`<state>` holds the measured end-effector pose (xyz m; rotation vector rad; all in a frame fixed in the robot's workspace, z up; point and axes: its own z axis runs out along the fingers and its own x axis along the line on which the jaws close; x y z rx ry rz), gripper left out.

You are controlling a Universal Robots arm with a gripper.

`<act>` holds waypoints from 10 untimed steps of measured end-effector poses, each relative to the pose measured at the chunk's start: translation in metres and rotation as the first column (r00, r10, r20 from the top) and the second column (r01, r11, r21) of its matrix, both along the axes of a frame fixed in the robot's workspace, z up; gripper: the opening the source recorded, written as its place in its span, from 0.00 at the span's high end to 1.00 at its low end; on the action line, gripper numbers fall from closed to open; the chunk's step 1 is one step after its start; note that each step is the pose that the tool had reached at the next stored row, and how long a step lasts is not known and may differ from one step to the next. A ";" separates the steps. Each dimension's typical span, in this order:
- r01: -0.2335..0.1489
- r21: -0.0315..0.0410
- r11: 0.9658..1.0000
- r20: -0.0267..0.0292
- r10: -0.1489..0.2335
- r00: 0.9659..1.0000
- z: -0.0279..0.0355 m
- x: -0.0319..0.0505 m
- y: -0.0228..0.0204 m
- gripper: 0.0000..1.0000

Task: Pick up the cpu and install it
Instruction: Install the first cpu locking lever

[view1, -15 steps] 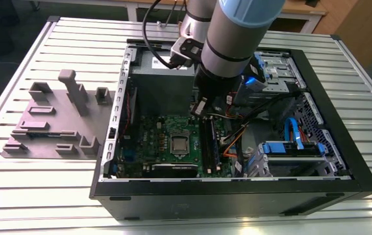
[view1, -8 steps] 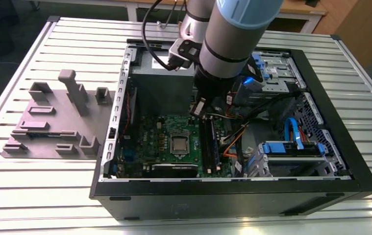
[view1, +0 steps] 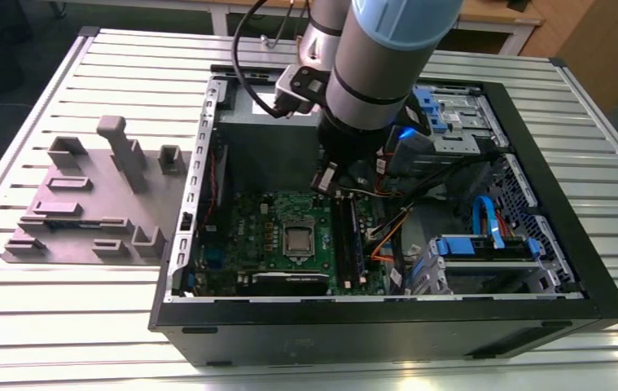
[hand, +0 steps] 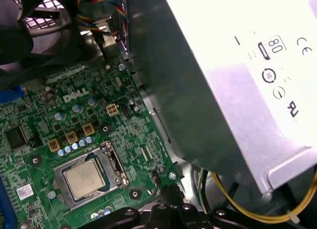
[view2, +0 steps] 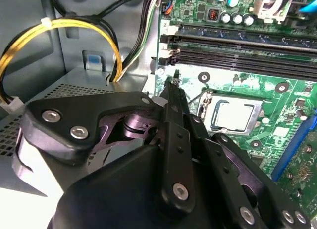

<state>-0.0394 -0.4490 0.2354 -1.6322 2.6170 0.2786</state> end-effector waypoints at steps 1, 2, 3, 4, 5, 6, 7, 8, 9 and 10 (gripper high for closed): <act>-0.003 0.000 1.000 0.000 0.003 1.000 0.0000 -0.0003 -0.0001 0.89; -0.005 0.000 1.000 0.000 0.005 1.000 -0.0001 -0.0006 -0.0001 0.89; -0.008 0.000 1.000 0.000 0.008 1.000 -0.0002 -0.0011 -0.0007 0.89; -0.009 0.000 1.000 0.001 0.009 1.000 -0.0002 -0.0017 -0.0023 0.89; -0.010 0.001 1.000 0.001 0.010 1.000 -0.0002 -0.0022 -0.0037 0.89; -0.011 0.001 1.000 0.002 0.011 1.000 -0.0002 -0.0024 -0.0048 0.89; -0.011 0.001 1.000 0.002 0.011 1.000 -0.0002 -0.0024 -0.0049 0.89; -0.011 0.001 1.000 0.002 0.011 1.000 -0.0002 -0.0024 -0.0049 0.89; -0.011 0.001 1.000 0.002 0.011 1.000 -0.0002 -0.0024 -0.0049 0.89; -0.011 0.000 1.000 0.002 0.011 1.000 -0.0002 -0.0024 -0.0056 0.89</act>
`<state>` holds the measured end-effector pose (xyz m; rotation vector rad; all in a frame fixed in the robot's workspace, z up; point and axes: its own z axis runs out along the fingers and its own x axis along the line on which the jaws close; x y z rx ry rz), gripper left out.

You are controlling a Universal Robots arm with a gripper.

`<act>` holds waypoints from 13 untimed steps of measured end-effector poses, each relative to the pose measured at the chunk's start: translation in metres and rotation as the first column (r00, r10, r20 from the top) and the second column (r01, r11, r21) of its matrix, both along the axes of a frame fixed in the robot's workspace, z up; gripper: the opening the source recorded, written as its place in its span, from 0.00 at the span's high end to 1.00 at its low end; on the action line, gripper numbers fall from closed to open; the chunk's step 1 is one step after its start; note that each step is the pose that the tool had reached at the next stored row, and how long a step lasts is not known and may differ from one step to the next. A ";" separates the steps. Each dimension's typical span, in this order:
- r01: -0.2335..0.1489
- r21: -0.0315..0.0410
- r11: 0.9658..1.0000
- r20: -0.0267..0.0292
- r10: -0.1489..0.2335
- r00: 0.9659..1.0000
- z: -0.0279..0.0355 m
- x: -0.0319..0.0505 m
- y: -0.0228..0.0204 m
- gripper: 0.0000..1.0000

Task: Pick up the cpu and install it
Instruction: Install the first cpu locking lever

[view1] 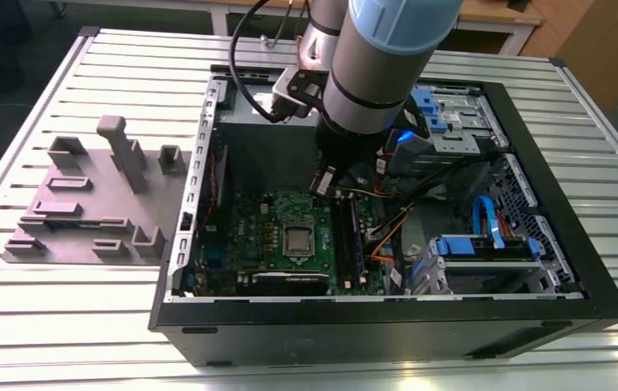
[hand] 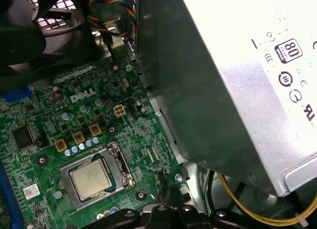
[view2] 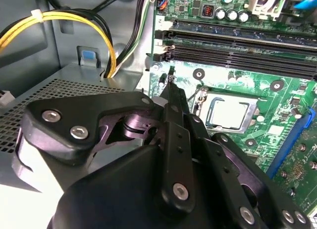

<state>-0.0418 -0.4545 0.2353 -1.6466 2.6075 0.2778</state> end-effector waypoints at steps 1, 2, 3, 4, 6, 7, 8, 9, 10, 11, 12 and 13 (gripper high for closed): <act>0.000 0.000 1.000 0.000 0.000 1.000 0.0000 0.0000 -0.0004 0.89; 0.000 0.000 1.000 0.000 0.000 1.000 0.0000 0.0000 -0.0006 0.89; 0.000 0.000 1.000 0.000 0.000 1.000 0.0000 0.0000 -0.0007 0.89; 0.000 -0.001 1.000 0.000 0.000 1.000 0.0000 0.0000 -0.0011 0.89; 0.000 -0.001 1.000 0.000 0.000 1.000 0.0000 0.0000 -0.0019 0.89; 0.000 -0.001 1.000 0.000 0.000 1.000 0.0000 0.0000 -0.0023 0.89; 0.000 -0.001 1.000 0.000 0.000 1.000 0.0000 0.0000 -0.0027 0.89; 0.000 -0.001 1.000 0.000 0.000 1.000 0.0000 0.0000 -0.0032 0.89; 0.000 -0.001 1.000 0.000 0.000 1.000 0.0000 0.0000 -0.0040 0.89; 0.000 -0.001 1.000 0.000 0.000 1.000 0.0000 0.0000 -0.0047 0.89; 0.000 -0.001 1.000 0.000 0.000 1.000 0.0000 0.0000 -0.0054 0.89; 0.000 -0.001 1.000 0.000 0.000 1.000 0.0000 0.0000 -0.0061 0.89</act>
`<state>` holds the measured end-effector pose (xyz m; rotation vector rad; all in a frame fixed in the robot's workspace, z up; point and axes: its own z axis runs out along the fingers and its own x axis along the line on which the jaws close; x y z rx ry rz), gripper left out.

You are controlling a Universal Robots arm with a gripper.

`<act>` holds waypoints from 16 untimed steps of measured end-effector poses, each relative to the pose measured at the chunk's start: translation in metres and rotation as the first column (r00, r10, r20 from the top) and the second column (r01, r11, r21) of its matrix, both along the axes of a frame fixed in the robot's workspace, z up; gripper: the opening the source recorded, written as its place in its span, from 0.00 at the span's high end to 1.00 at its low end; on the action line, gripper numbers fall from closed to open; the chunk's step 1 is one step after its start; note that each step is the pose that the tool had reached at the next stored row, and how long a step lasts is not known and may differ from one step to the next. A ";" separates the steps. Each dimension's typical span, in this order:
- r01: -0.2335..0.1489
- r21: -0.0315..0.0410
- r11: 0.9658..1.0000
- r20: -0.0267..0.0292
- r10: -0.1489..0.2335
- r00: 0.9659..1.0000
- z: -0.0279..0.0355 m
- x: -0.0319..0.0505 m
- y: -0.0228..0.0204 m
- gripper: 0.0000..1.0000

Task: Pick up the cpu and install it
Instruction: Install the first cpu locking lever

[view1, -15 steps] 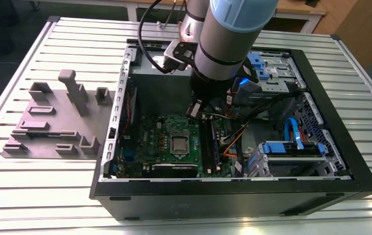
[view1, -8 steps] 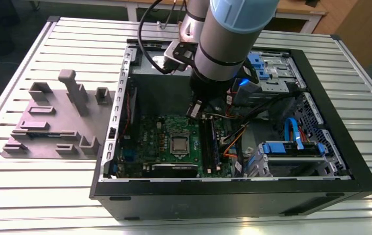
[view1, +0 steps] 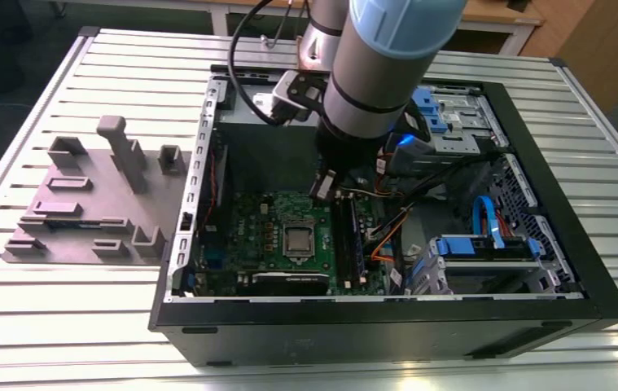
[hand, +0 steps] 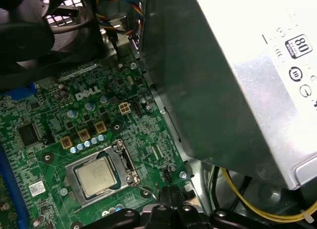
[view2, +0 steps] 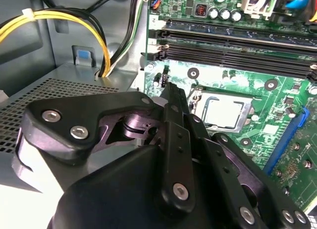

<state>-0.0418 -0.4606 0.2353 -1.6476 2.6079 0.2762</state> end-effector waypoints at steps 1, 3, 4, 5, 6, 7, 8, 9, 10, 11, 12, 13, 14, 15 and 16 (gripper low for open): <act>0.000 0.000 1.000 0.000 0.000 1.000 0.0000 0.0000 -0.0008 0.89; 0.000 0.000 1.000 0.000 0.000 1.000 0.0000 0.0000 -0.0026 0.89; -0.001 0.000 1.000 0.000 0.001 1.000 0.0000 0.0000 -0.0036 0.89; -0.001 0.000 1.000 0.000 0.001 1.000 -0.0001 0.0000 -0.0047 0.89; -0.001 0.000 1.000 0.000 0.001 1.000 -0.0001 0.0000 -0.0056 0.89; -0.002 0.000 1.000 0.000 0.002 1.000 -0.0001 -0.0001 -0.0066 0.89; -0.003 0.000 1.000 0.000 0.003 1.000 -0.0001 -0.0002 -0.0073 0.89; -0.005 0.000 1.000 0.000 0.005 1.000 -0.0001 -0.0003 -0.0078 0.89; -0.007 -0.001 1.000 0.000 0.007 1.000 -0.0001 -0.0004 -0.0083 0.89; -0.011 -0.002 1.000 0.000 0.011 1.000 -0.0001 -0.0007 -0.0084 0.89; -0.016 -0.003 1.000 0.000 0.016 1.000 -0.0001 -0.0011 -0.0085 0.89; -0.025 -0.005 1.000 0.000 0.025 1.000 0.0000 -0.0015 -0.0086 0.89; -0.033 -0.006 0.999 0.000 0.033 0.999 -0.0001 -0.0018 -0.0086 0.89; -0.042 -0.007 0.999 0.001 0.042 0.999 0.0000 -0.0022 -0.0087 0.89; -0.048 -0.007 0.999 0.001 0.048 0.999 0.0001 -0.0025 -0.0088 0.89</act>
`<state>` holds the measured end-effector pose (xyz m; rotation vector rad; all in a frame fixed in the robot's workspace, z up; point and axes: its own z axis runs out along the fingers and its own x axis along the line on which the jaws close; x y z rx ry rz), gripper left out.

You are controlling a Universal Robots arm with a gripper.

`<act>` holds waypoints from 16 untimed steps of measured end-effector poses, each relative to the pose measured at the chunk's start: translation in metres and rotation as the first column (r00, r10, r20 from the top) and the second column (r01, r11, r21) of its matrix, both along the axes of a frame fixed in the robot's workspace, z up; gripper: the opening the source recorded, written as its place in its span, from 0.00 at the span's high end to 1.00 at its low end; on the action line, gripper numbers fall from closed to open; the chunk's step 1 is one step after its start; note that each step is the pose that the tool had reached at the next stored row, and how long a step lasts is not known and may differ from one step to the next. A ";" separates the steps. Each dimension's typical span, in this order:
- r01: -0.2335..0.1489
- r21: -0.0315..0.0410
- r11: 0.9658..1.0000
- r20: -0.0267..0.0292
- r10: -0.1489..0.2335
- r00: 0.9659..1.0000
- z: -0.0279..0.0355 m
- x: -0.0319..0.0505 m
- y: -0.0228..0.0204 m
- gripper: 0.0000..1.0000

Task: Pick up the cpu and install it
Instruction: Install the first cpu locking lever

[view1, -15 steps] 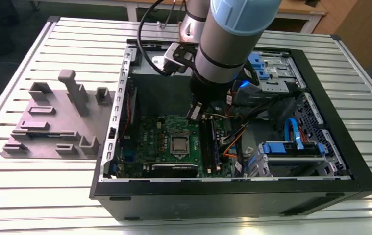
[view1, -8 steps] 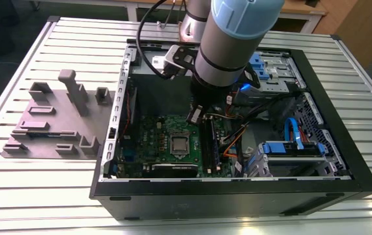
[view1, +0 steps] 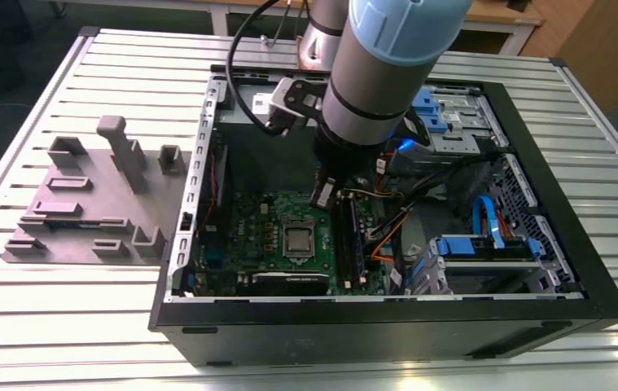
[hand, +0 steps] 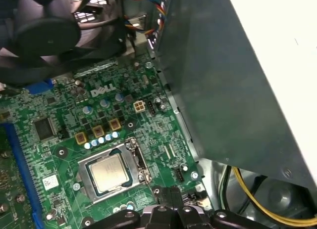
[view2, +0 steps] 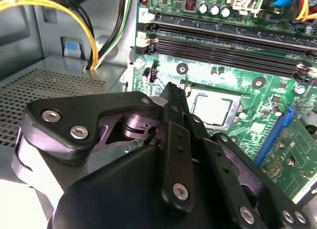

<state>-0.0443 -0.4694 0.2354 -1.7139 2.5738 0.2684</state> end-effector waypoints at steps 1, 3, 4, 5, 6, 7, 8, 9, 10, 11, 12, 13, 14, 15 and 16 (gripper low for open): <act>-0.004 0.000 1.000 0.000 0.004 1.000 0.0001 -0.0001 0.0000 0.89; -0.006 -0.003 1.000 0.001 0.006 1.000 0.0006 -0.0004 0.0000 0.89; -0.007 -0.005 1.000 0.001 0.007 1.000 0.0009 -0.0005 0.0000 0.89; -0.008 -0.007 1.000 0.001 0.008 1.000 0.0016 -0.0006 0.0000 0.89; -0.008 -0.008 1.000 0.001 0.008 1.000 0.0023 -0.0006 -0.0001 0.89; -0.008 -0.009 1.000 0.001 0.008 1.000 0.0029 -0.0006 0.0000 0.89; -0.008 -0.009 1.000 0.001 0.008 1.000 0.0033 -0.0006 0.0000 0.89; -0.008 -0.008 1.000 0.001 0.008 1.000 0.0032 -0.0006 0.0000 0.89; -0.008 -0.008 1.000 0.002 0.008 1.000 0.0032 -0.0007 0.0000 0.89; -0.009 -0.009 1.000 0.005 0.010 1.000 0.0033 -0.0010 0.0000 0.89; -0.015 -0.009 1.000 0.006 0.015 1.000 0.0034 -0.0010 0.0000 0.89; -0.024 -0.009 1.000 0.007 0.024 1.000 0.0034 -0.0010 0.0000 0.89; -0.033 -0.009 0.999 0.008 0.033 0.999 0.0034 -0.0010 0.0000 0.89; -0.043 -0.009 0.999 0.010 0.043 0.999 0.0034 -0.0011 -0.0001 0.89; -0.053 -0.009 0.999 0.011 0.053 0.999 0.0034 -0.0010 -0.0001 0.89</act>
